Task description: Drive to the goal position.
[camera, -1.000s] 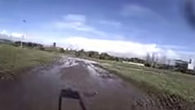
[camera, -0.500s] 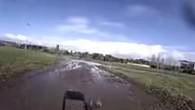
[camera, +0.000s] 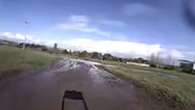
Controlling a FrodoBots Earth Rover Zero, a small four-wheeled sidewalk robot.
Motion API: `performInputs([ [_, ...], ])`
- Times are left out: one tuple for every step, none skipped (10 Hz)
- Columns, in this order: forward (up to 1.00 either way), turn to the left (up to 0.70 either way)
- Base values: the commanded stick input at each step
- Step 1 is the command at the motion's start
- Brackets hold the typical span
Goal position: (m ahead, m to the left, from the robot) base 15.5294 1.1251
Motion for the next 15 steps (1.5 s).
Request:
performInputs([
  [0.70,0.00],
  [0.70,0.00],
  [0.70,0.00],
  [0.70,0.00],
  [0.70,0.00],
  [0.70,0.00],
  [0.70,0.00],
  [0.70,0.00],
  [0.70,0.00],
  [0.70,0.00],
  [0.70,0.00],
  [0.70,0.00],
  [0.70,0.00],
  [0.70,0.00],
  [0.70,0.00],
])
